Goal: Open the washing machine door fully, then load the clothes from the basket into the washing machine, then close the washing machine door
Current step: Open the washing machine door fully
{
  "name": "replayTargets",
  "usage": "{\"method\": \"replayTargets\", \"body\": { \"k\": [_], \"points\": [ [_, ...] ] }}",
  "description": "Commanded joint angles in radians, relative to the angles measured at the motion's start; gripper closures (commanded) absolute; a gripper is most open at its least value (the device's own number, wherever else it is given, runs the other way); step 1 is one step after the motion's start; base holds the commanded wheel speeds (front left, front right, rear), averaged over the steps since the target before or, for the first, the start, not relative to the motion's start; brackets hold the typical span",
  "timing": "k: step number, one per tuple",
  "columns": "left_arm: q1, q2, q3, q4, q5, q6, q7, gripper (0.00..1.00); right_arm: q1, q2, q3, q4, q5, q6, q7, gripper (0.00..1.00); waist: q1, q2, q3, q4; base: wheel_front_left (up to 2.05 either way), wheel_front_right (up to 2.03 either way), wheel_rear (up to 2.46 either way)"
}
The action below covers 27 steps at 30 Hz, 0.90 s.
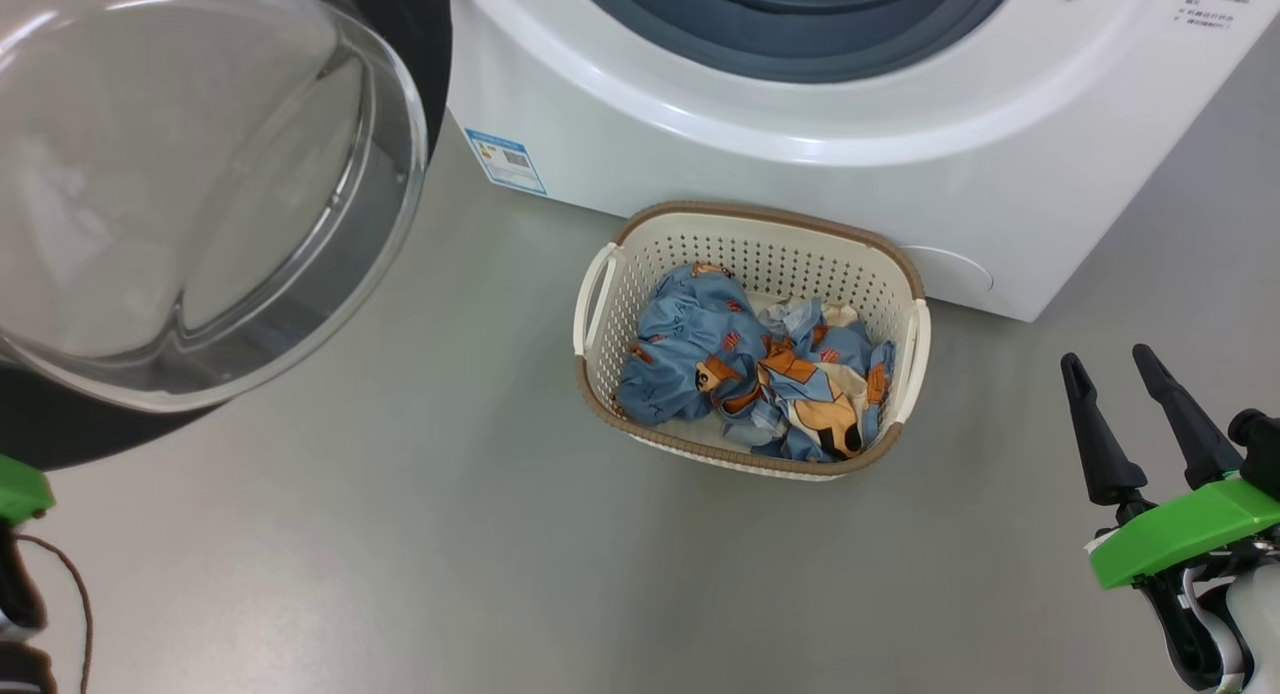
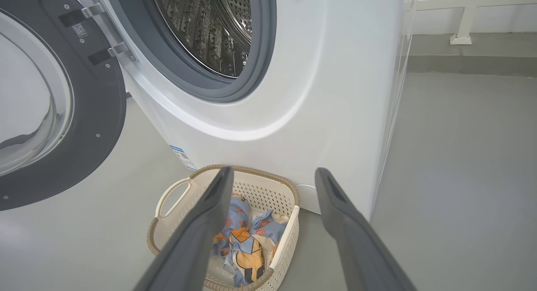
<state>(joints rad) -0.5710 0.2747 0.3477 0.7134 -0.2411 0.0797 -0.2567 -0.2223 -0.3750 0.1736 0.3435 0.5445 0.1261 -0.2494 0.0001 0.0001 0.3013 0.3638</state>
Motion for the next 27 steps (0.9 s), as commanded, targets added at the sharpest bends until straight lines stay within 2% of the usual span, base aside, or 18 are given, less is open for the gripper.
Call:
{"method": "replayTargets", "body": {
  "k": [1,13,21,27],
  "points": [
    [-0.028,0.070,0.035,-0.014,0.012,-0.002,-0.005,1.00,-0.015,-0.019,0.022,-0.024,-0.008,0.005,-0.012,0.00,-0.0001,-0.0001,0.007,-0.003,0.00,0.00,0.00],
    [-0.064,0.079,0.085,0.025,0.069,-0.027,-0.005,1.00,-0.039,-0.024,0.037,-0.021,-0.010,0.005,-0.012,0.00,-0.0001,-0.0001,0.018,-0.014,0.00,0.00,0.00],
    [-0.041,0.057,0.108,0.021,0.089,-0.080,-0.005,1.00,-0.025,-0.010,0.034,-0.013,-0.008,0.005,-0.012,0.00,-0.0001,-0.0001,-0.023,-0.003,0.00,0.00,0.00],
    [0.019,0.017,0.118,-0.036,0.109,-0.124,-0.005,1.00,-0.003,0.005,0.031,-0.012,-0.006,0.005,-0.012,0.00,-0.0001,-0.0001,-0.067,0.005,0.00,0.00,0.00]
  ]
}}
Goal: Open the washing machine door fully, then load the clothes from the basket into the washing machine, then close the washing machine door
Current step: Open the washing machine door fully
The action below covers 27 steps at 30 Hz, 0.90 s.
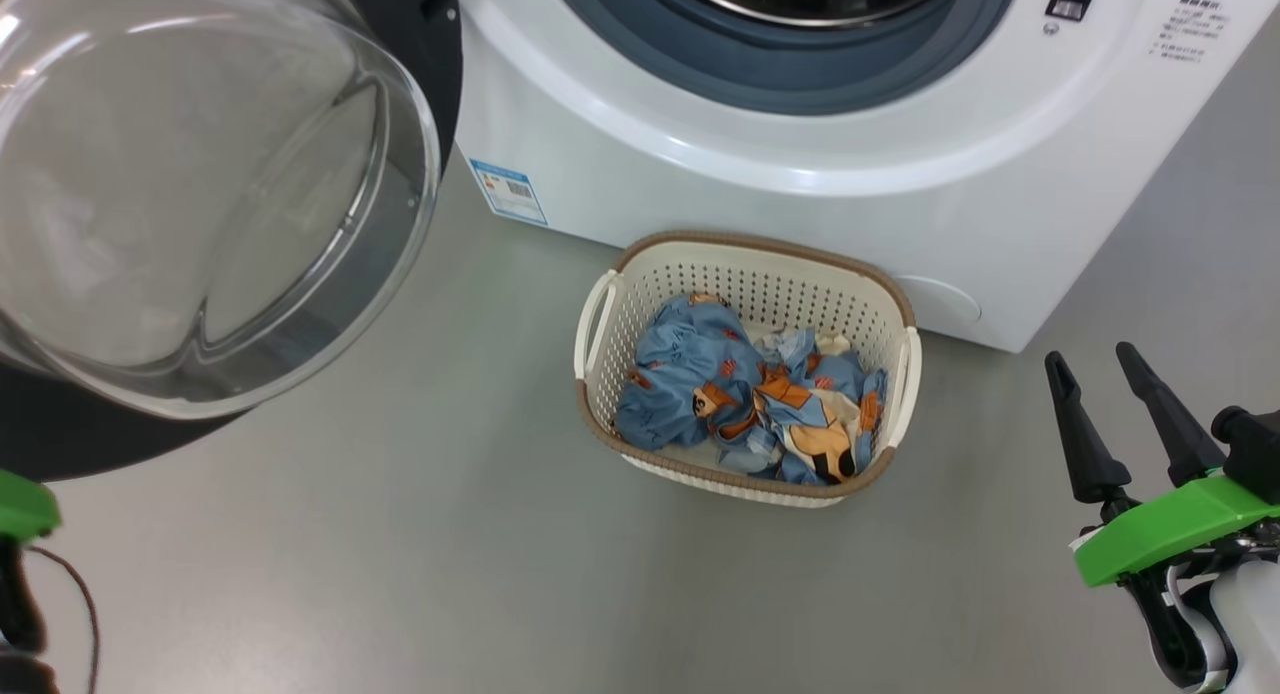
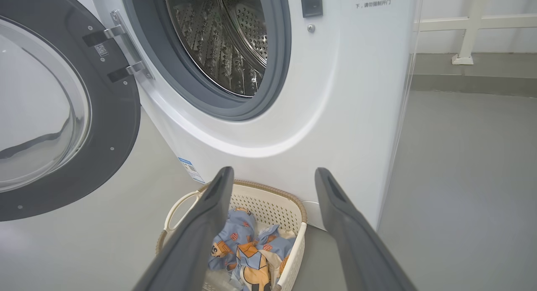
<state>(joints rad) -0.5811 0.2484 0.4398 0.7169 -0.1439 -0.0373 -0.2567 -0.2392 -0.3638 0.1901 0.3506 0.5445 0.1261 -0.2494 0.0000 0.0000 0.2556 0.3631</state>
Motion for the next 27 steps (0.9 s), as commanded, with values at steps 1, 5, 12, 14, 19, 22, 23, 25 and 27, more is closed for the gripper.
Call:
{"method": "replayTargets", "body": {
  "k": [1,5,12,14,19,22,23,25,27],
  "points": [
    [0.042,0.034,0.028,-0.055,0.015,-0.013,-0.005,1.00,0.018,-0.004,0.013,-0.019,-0.006,0.005,-0.012,0.00,0.0000,0.0000,-0.028,0.006,0.00,0.00,0.00],
    [0.081,0.008,0.028,-0.099,0.026,-0.032,-0.005,1.00,0.027,0.002,0.012,-0.022,-0.006,0.005,-0.012,0.00,0.0000,0.0000,-0.049,0.004,0.00,0.00,0.00],
    [0.183,-0.056,0.014,-0.200,0.051,-0.061,-0.005,0.68,0.059,0.022,0.004,-0.030,-0.005,0.005,-0.012,0.00,0.0000,0.0000,-0.099,-0.012,0.00,0.00,0.00],
    [0.211,-0.072,0.005,-0.224,0.056,-0.068,-0.005,0.50,0.068,0.028,0.002,-0.032,-0.005,0.005,-0.012,0.00,0.0000,0.0000,-0.111,-0.020,0.00,0.00,0.00],
    [0.267,-0.104,-0.023,-0.273,0.062,-0.081,-0.005,0.00,0.085,0.041,-0.002,-0.038,-0.006,0.005,-0.012,0.00,0.0000,0.0000,-0.134,-0.043,0.00,0.00,0.00],
    [0.291,-0.116,-0.045,-0.298,0.060,-0.087,-0.005,0.00,0.093,0.048,-0.007,-0.040,-0.007,0.005,-0.012,0.00,0.0000,0.0000,-0.143,-0.061,0.00,0.00,0.00],
    [0.299,-0.119,-0.053,-0.306,0.060,-0.088,-0.005,0.00,0.095,0.051,-0.008,-0.041,-0.007,0.005,-0.012,0.00,0.0000,0.0000,-0.145,-0.068,0.00,0.00,0.00],
    [0.312,-0.122,-0.069,-0.321,0.056,-0.090,-0.005,0.00,0.097,0.057,-0.011,-0.044,-0.009,0.005,-0.012,0.00,0.0000,0.0000,-0.149,-0.084,0.00,0.00,0.00],
    [0.323,-0.125,-0.087,-0.335,0.052,-0.091,-0.005,0.00,0.099,0.064,-0.015,-0.045,-0.010,0.005,-0.012,0.00,0.0000,0.0000,-0.152,-0.102,0.00,0.00,0.00]
  ]
}}
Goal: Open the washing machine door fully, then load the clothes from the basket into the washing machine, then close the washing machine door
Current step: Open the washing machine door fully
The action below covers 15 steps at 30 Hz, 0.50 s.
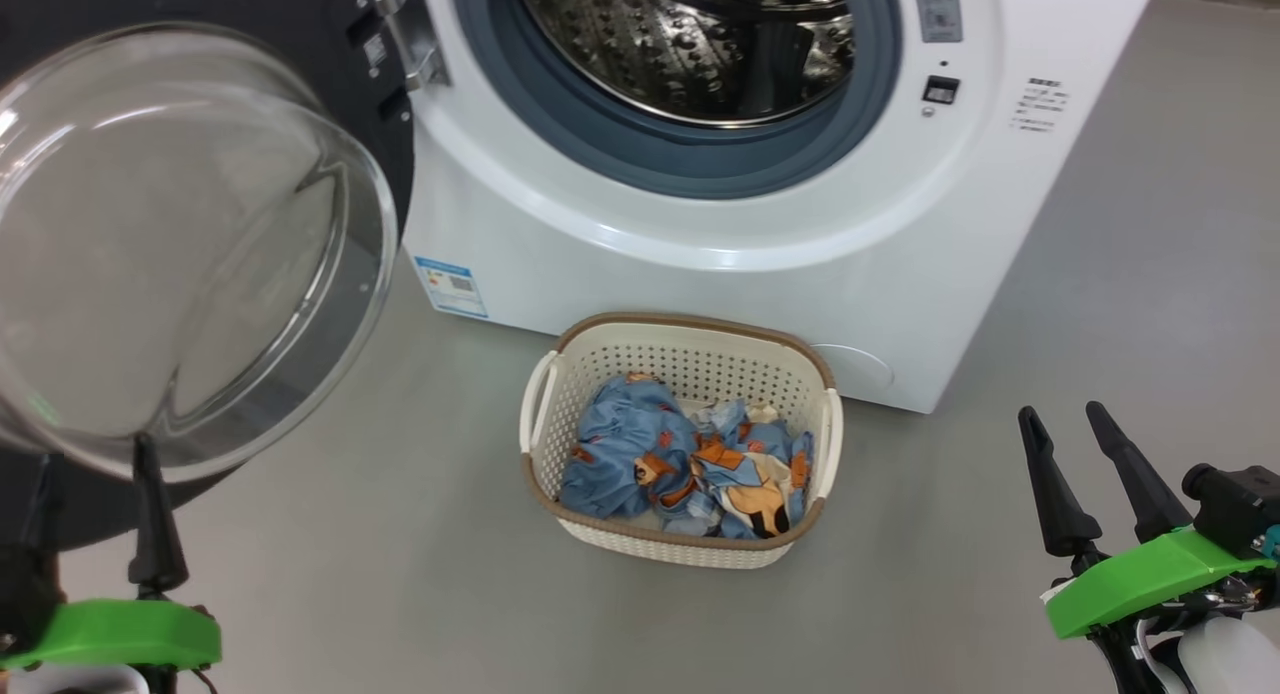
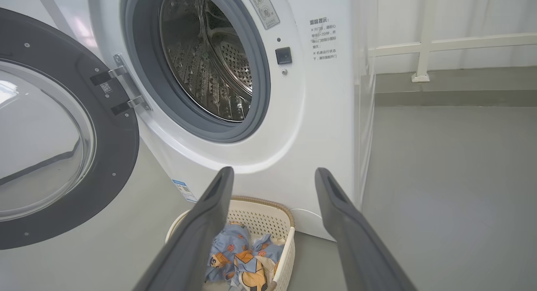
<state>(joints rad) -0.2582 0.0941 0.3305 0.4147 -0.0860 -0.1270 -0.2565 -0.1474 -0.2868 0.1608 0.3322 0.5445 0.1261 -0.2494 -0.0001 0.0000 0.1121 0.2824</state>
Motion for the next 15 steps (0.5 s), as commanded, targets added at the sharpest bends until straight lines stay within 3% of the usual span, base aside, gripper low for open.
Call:
{"method": "replayTargets", "body": {
  "k": [1,15],
  "points": [
    [0.005,0.028,0.014,-0.040,-0.011,-0.002,-0.005,0.00,0.007,-0.010,0.013,-0.027,-0.010,0.005,-0.012,0.00,0.0001,0.0000,-0.010,-0.030,0.00,0.00,0.00],
    [0.076,0.053,-0.162,-0.141,-0.101,-0.003,-0.005,0.00,0.025,0.018,-0.001,-0.038,-0.019,0.005,-0.012,0.00,0.0001,0.0000,-0.032,-0.211,0.00,0.00,0.00]
  ]
}}
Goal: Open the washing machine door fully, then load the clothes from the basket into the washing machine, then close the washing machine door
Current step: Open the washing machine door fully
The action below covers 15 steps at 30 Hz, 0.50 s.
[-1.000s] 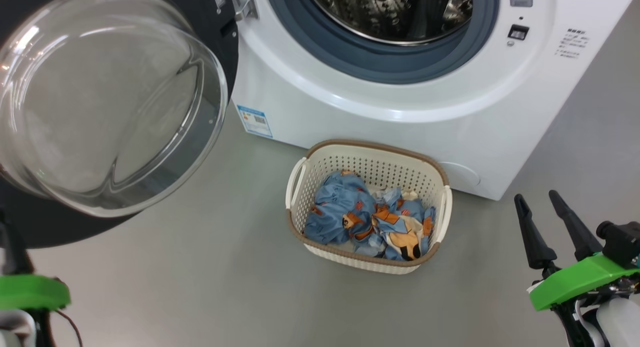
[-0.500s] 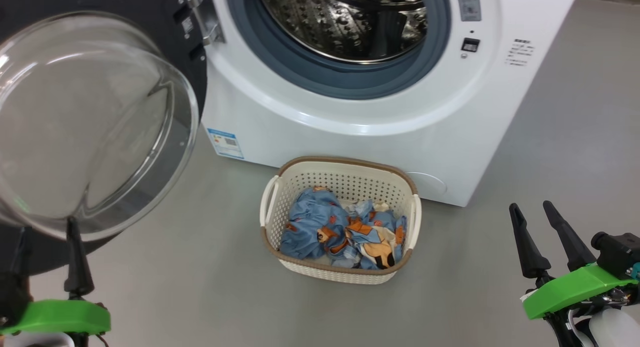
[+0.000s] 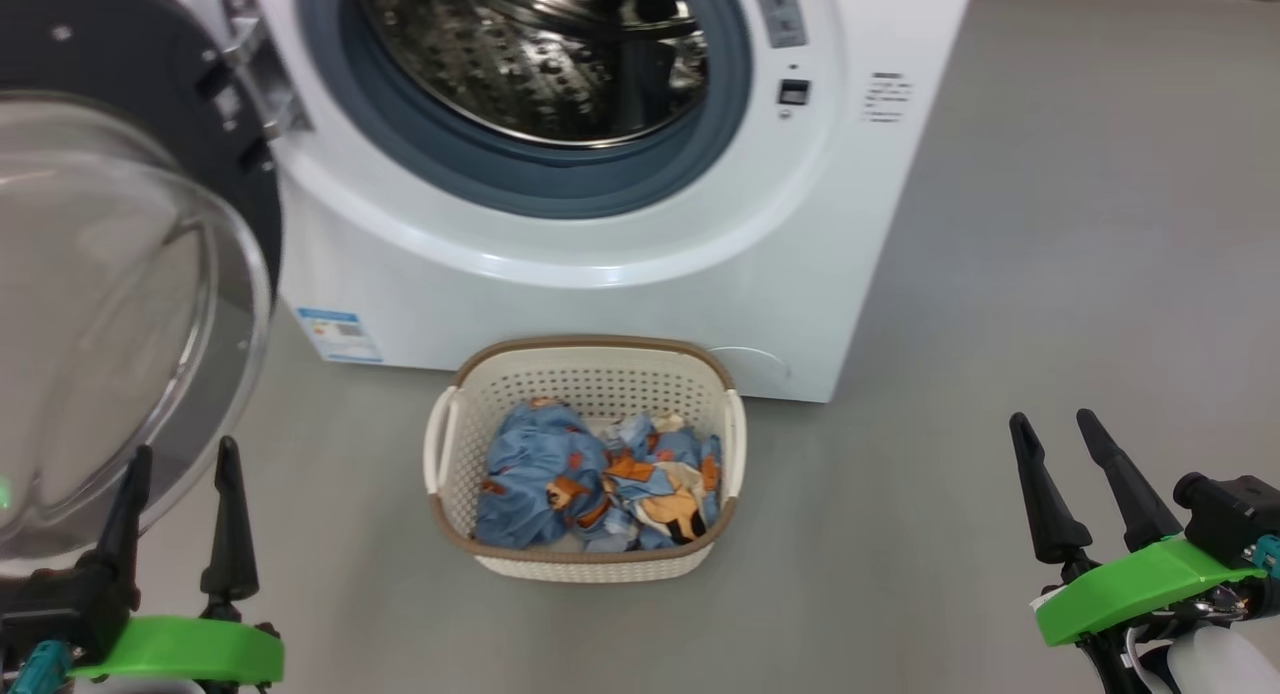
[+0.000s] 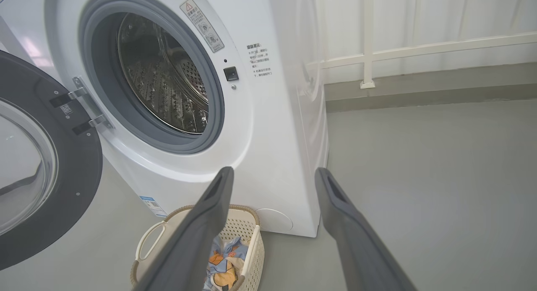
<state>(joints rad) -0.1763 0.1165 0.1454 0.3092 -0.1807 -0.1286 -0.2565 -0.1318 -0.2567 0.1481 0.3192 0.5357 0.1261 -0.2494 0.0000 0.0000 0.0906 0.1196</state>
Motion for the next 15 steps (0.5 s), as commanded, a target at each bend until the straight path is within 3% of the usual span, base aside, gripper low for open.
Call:
{"method": "replayTargets", "body": {
  "k": [1,15],
  "points": [
    [-0.001,0.032,0.017,-0.041,-0.011,-0.002,-0.005,0.00,0.011,-0.011,0.012,-0.026,-0.010,0.005,-0.012,0.00,0.0000,0.0000,-0.009,-0.060,0.00,0.00,0.00],
    [0.022,0.063,-0.070,-0.078,-0.055,-0.002,-0.005,0.00,0.018,-0.001,0.006,-0.034,-0.013,0.005,-0.012,0.00,0.0000,0.0000,-0.005,-0.174,0.00,0.00,0.00]
  ]
}}
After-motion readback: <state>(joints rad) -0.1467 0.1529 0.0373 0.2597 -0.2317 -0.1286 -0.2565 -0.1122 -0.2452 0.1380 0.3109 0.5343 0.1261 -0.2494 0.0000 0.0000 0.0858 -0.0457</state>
